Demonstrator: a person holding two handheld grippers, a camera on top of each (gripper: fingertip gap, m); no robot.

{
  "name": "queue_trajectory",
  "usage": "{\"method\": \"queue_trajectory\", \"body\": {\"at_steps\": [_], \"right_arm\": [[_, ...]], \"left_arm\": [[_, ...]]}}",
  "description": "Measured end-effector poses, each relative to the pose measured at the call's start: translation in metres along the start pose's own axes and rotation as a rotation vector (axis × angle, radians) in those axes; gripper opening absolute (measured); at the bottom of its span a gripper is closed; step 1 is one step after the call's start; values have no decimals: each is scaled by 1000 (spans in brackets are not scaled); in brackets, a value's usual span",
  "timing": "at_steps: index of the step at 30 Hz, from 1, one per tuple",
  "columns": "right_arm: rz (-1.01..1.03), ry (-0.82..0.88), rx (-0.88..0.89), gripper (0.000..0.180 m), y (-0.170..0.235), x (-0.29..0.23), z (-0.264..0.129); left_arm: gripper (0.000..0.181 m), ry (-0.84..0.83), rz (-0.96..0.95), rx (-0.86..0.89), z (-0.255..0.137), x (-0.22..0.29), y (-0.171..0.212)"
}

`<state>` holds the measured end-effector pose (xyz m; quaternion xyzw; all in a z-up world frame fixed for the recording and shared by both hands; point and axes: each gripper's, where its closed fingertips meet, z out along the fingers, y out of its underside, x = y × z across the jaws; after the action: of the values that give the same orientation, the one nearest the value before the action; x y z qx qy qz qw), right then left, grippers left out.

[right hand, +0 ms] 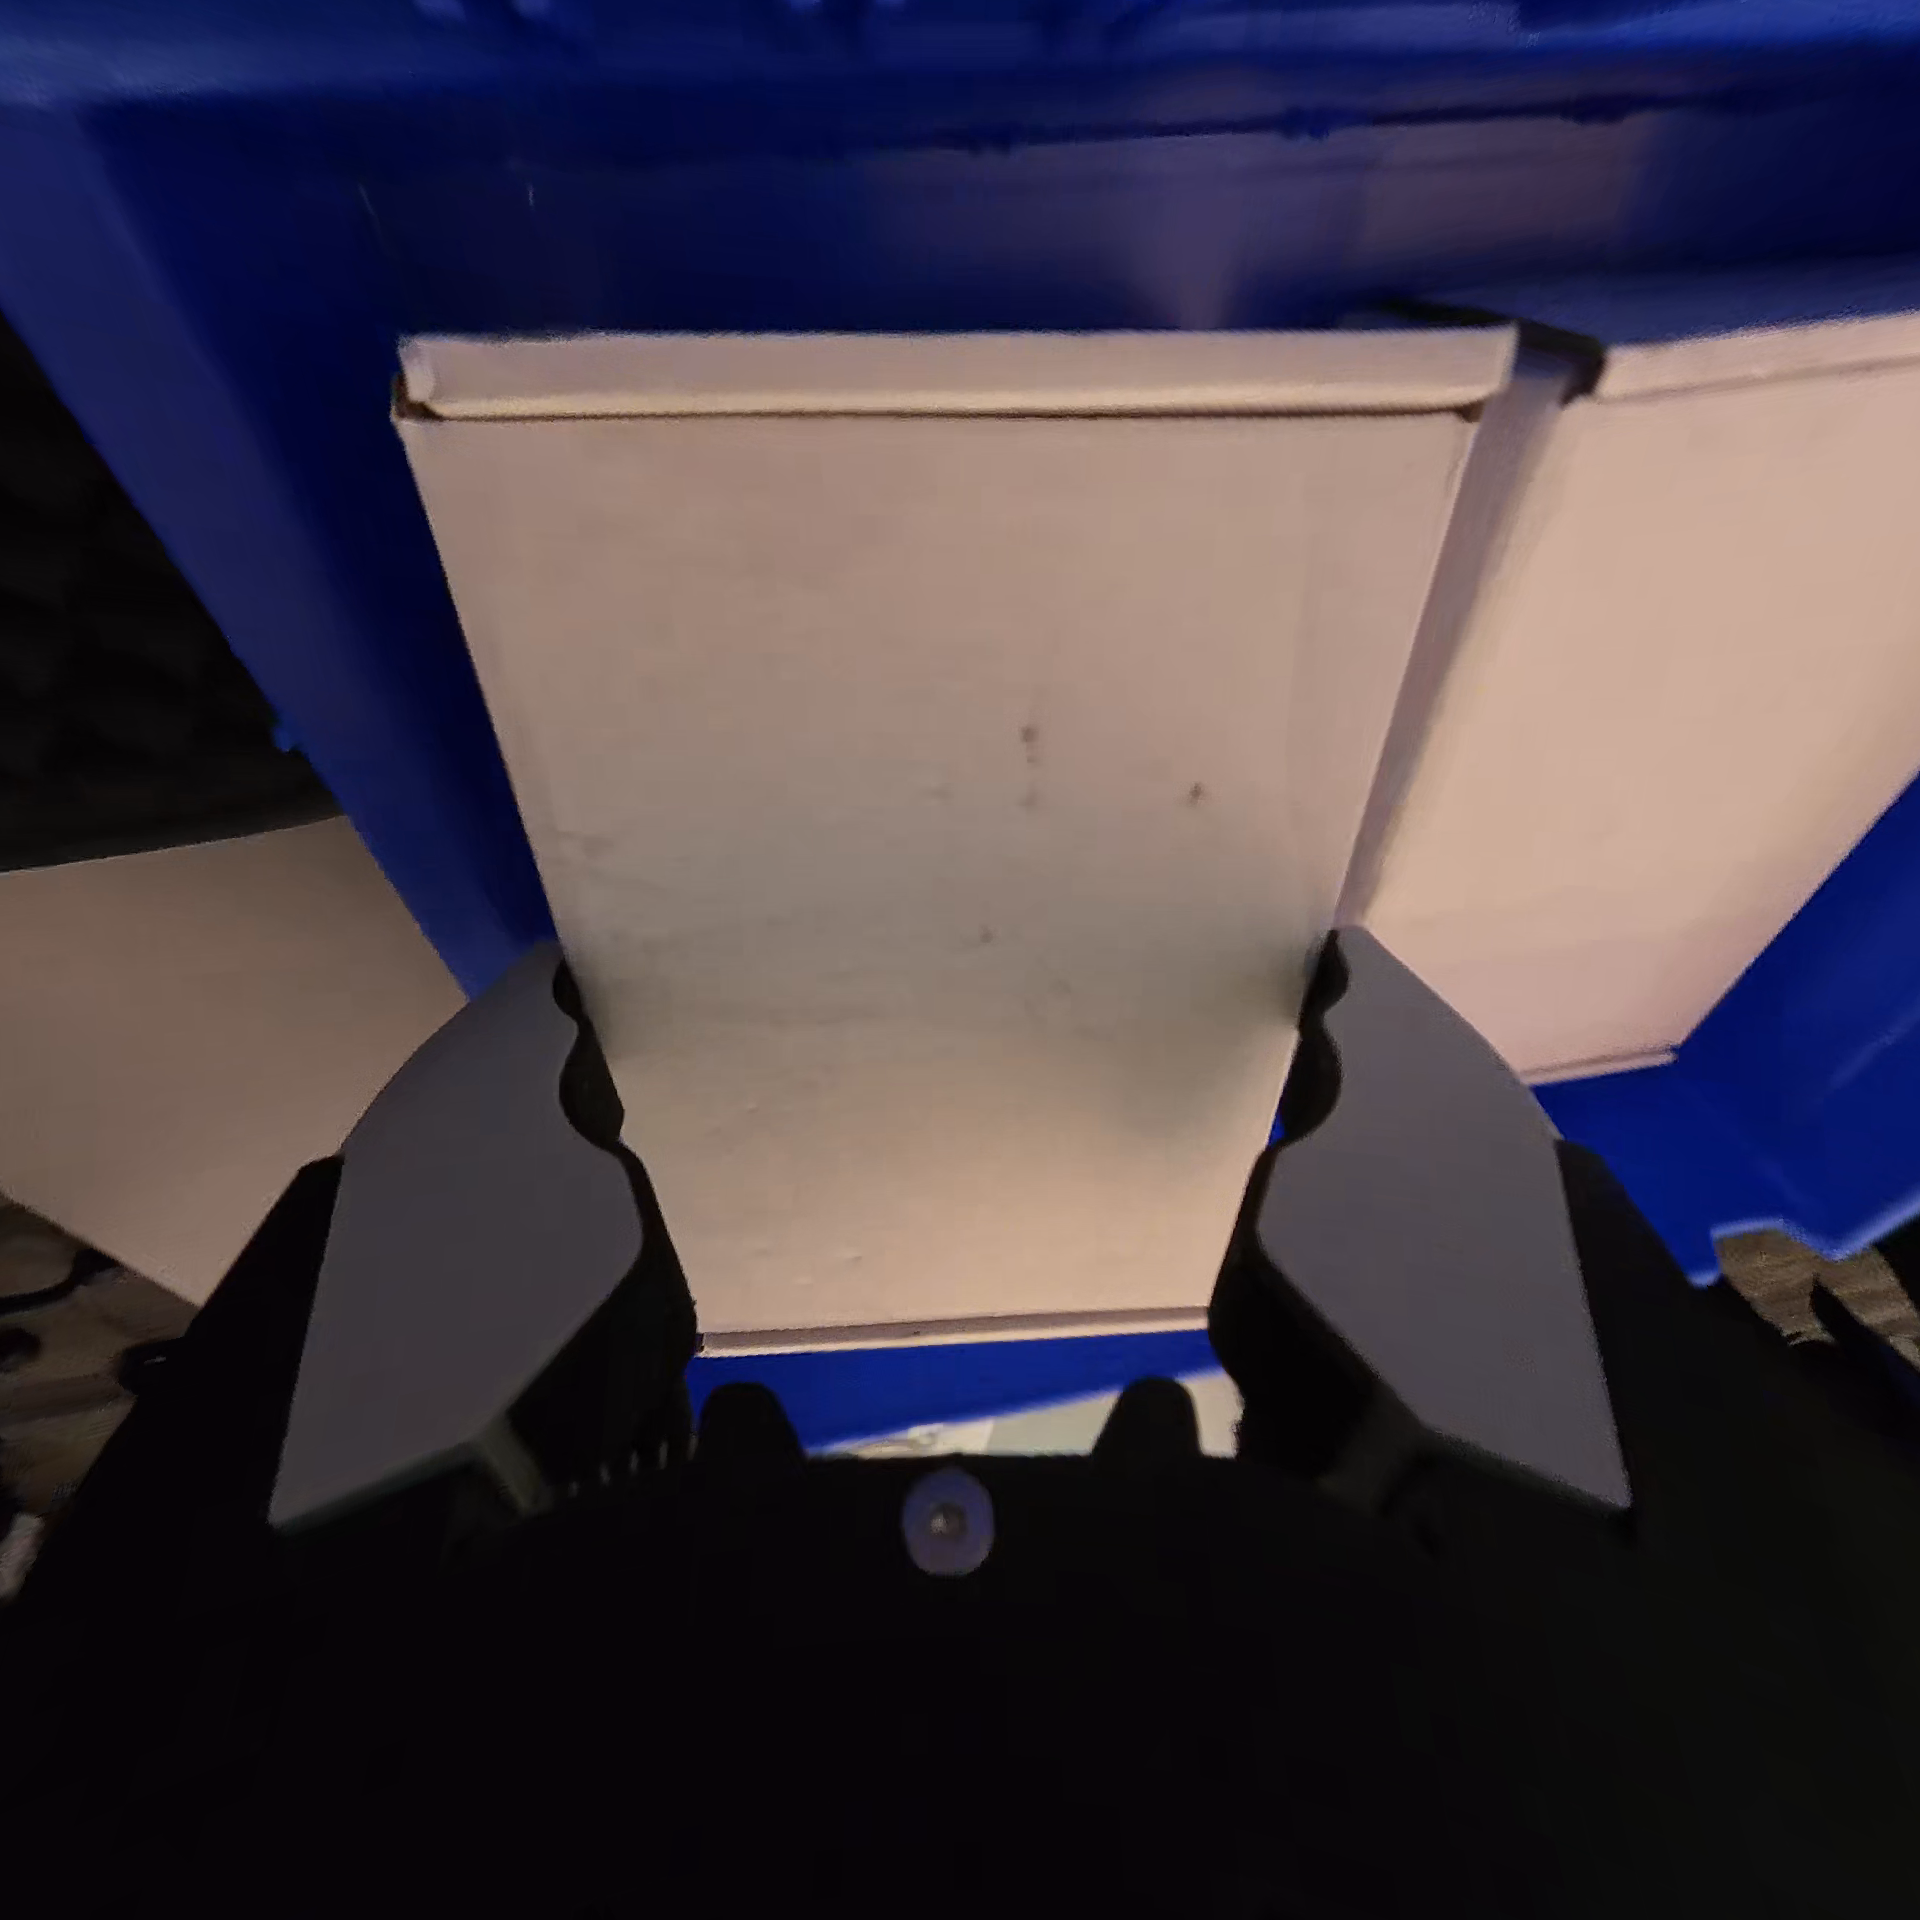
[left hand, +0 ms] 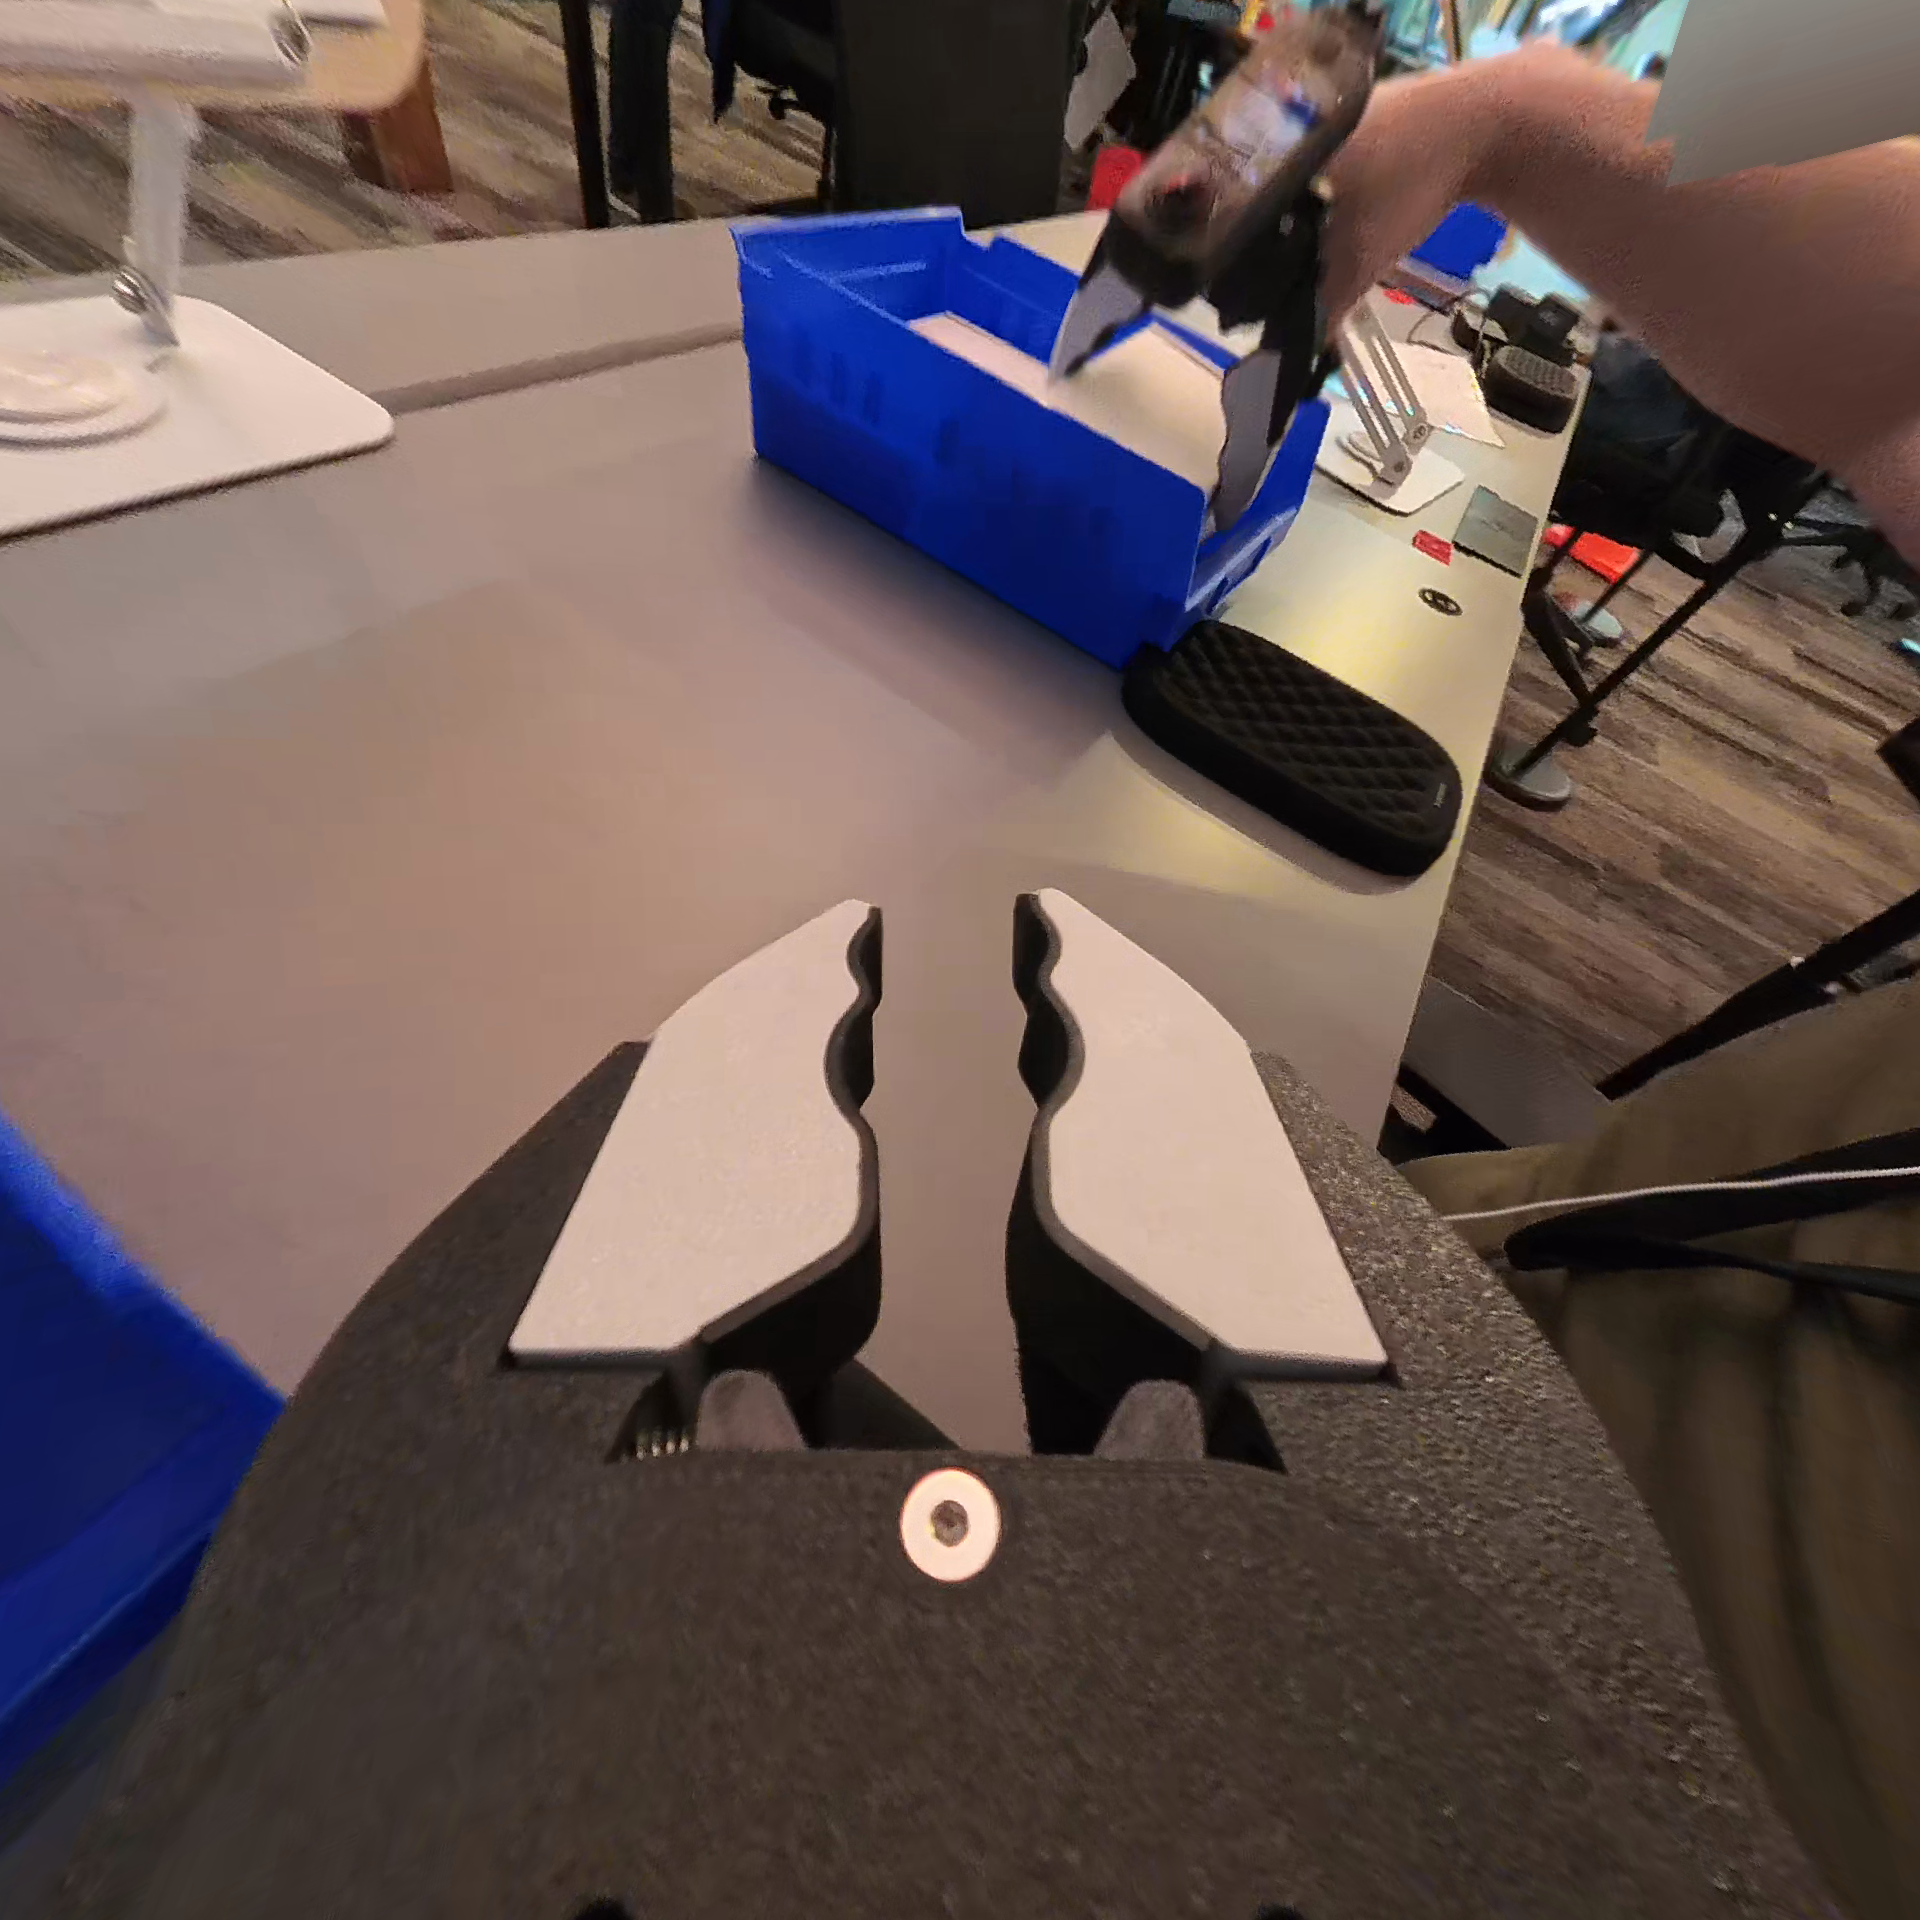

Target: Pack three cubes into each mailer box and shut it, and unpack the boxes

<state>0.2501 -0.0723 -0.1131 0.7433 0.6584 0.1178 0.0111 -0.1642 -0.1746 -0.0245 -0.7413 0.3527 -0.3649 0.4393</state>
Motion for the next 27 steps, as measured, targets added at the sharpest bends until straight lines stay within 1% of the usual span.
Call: {"method": "queue_trajectory", "body": {"at_steps": [5, 9, 12, 14, 15, 16, 17, 18, 19, 21, 22, 23, 24, 25, 26, 27], "right_arm": [[-27, 16, 12, 128, -1, 7, 17], [-44, 49, 0, 128, 2, 11, 23], [-26, 93, 22, 127, 2, 15, 10], [43, 136, 80, 126, 4, 20, -13], [114, 160, 141, 122, 6, 24, -29], [213, 209, 201, 114, 13, 32, -46], [338, 246, 259, 108, 26, 40, -60], [505, 261, 329, 99, 41, 47, -71], [692, 235, 410, 89, 55, 53, -76], [1026, 119, 589, 71, 74, 60, -76], [1186, 69, 642, 60, 84, 64, -71], [1295, 8, 687, 51, 88, 65, -66], [1355, -41, 712, 46, 88, 63, -61], [1385, -57, 683, 46, 91, 61, -53], [1392, -23, 604, 46, 99, 59, -43], [1384, 36, 511, 45, 108, 57, -34]], "left_arm": [[24, -94, 8, 76, -32, -13, -17], [24, -135, -7, 120, -56, -24, -22], [25, -169, -25, 137, -72, -36, -20], [33, -255, -33, 158, -87, -54, -22], [42, -341, -33, 171, -98, -71, -25], [47, -430, -21, 169, -109, -89, -27], [51, -512, 1, 153, -121, -107, -28], [58, -592, 19, 132, -133, -126, -29], [60, -663, 39, 102, -144, -144, -30], [59, -792, 60, 9, -166, -182, -31], [62, -844, 56, -55, -176, -202, -31], [67, -886, 45, -119, -185, -220, -30], [70, -925, 22, -182, -193, -238, -26], [76, -954, -23, -241, -199, -254, -22], [80, -960, -72, -302, -201, -267, -15], [80, -955, -106, -365, -199, -278, -8]]}}
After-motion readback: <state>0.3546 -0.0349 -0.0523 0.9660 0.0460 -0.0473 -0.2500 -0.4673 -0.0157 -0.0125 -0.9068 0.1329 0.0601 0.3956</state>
